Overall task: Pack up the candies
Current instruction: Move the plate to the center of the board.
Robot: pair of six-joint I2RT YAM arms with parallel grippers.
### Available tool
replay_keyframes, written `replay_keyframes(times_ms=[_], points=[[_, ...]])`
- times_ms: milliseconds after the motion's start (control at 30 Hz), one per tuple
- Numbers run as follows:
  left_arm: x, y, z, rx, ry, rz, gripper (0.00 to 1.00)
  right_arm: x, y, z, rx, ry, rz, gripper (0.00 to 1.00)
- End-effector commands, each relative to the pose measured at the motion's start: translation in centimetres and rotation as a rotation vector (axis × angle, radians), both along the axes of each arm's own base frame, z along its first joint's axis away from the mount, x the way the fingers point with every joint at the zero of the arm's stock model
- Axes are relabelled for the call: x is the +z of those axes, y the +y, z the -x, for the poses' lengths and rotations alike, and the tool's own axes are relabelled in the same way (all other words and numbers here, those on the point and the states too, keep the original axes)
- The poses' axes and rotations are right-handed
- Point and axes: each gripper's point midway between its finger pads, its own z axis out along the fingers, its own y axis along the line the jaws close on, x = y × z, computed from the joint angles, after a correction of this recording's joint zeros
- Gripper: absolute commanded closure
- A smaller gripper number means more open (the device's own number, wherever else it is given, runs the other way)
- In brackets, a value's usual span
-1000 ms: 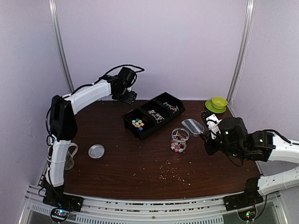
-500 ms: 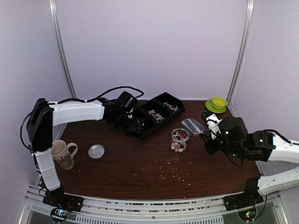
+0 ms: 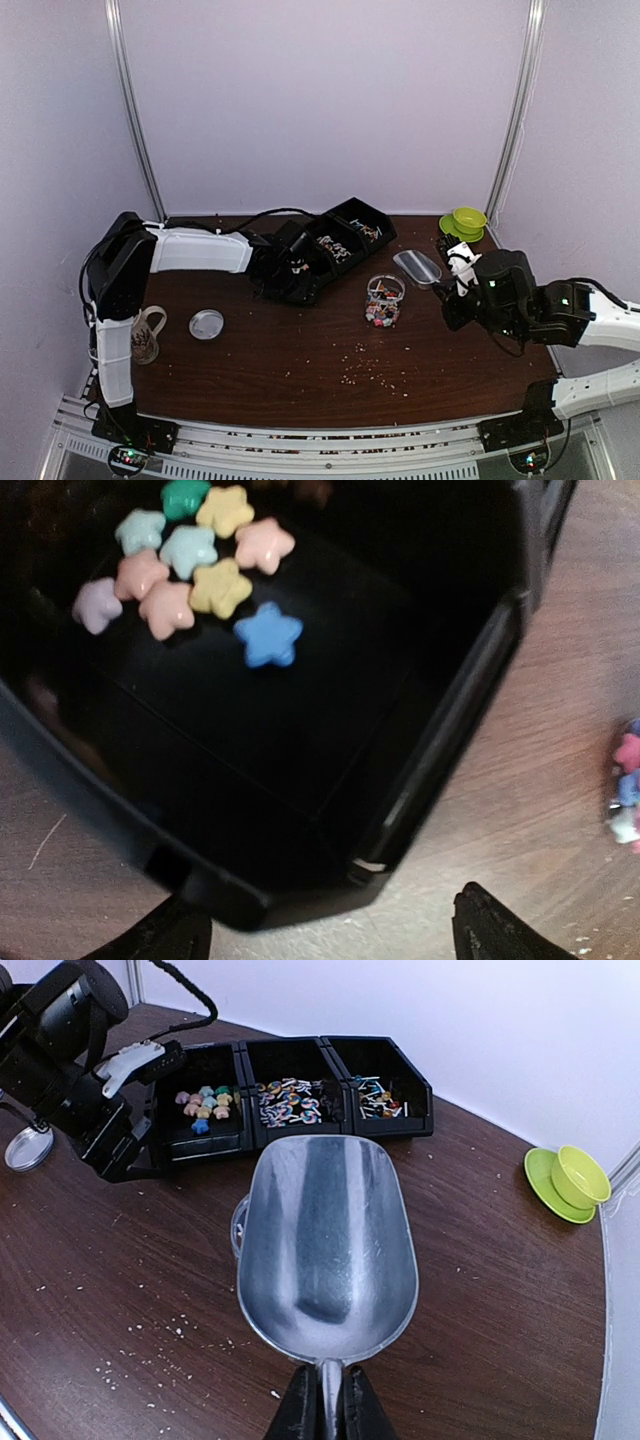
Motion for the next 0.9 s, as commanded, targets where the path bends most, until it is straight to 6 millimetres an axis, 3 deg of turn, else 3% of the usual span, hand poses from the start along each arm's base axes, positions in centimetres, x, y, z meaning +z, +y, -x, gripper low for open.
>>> replay_keyframes(times_ms=[0, 267, 400, 667, 867], points=[[0.3, 0.4, -1.7, 0.011, -0.035, -0.016, 0.17, 0.7, -2.2, -0.8, -0.118, -0.036, 0.019, 1.00], [-0.4, 3.3, -4.4, 0.044, -0.028, -0.056, 0.34, -1.1, -4.4, -3.0, -0.251, 0.010, 0.010, 1.00], [-0.4, 5.0, -6.2, 0.073, -0.032, -0.073, 0.34, -2.0, -5.9, -4.8, -0.316, 0.031, -0.042, 1.00], [-1.5, 8.3, -10.6, 0.119, -0.023, -0.132, 0.30, -6.6, -8.2, -7.8, -0.412, 0.157, -0.066, 1.00], [-0.7, 9.1, -12.3, 0.126, -0.027, -0.148, 0.23, -9.4, -10.6, -9.2, -0.494, 0.230, -0.084, 1.00]])
